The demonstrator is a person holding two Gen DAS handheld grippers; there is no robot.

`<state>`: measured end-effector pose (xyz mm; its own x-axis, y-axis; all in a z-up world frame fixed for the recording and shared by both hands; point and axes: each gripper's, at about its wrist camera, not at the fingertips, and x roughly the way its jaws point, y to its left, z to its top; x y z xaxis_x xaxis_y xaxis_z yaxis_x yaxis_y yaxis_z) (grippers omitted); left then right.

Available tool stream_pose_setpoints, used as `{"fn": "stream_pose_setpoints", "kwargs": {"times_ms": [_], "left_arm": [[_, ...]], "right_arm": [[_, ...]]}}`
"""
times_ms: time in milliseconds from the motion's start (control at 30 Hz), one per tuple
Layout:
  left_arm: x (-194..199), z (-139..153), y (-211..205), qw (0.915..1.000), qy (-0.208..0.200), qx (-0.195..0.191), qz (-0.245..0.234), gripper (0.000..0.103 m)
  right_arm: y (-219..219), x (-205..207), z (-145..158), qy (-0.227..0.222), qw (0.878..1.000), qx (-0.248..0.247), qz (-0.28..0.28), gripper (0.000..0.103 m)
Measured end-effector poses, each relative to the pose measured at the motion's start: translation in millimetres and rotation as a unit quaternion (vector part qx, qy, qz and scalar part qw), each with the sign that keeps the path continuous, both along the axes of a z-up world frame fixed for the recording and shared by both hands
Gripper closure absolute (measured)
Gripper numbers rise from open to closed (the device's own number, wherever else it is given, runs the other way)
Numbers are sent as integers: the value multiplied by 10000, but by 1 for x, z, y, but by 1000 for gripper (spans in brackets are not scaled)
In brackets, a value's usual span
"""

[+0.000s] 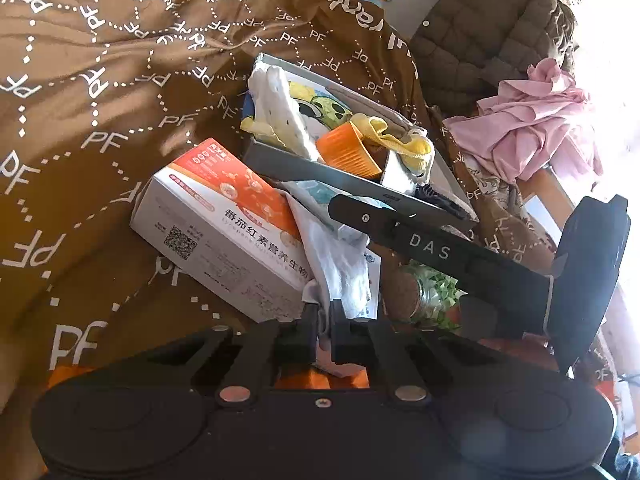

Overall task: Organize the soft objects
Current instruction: 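Grasp the white cloth with the left gripper while the right gripper grasps the blue-and-white packet, then lift and carry the cloth and packet over the grey tray with both grippers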

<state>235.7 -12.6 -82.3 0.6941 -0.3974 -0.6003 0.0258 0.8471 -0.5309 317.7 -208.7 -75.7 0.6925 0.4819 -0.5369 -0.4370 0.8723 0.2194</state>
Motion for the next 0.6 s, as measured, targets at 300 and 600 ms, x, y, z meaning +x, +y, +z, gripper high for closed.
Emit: {"fn": "stream_pose_setpoints", "kwargs": {"times_ms": [300, 600], "left_arm": [[-7, 10, -4, 9990, -277, 361, -13, 100], [-21, 37, -15, 9934, -707, 904, 36, 100]], "right_arm": [[-7, -4, 4, -46, 9999, -1, -130, 40], [-29, -14, 30, -350, 9984, 318, -307, 40]]}}
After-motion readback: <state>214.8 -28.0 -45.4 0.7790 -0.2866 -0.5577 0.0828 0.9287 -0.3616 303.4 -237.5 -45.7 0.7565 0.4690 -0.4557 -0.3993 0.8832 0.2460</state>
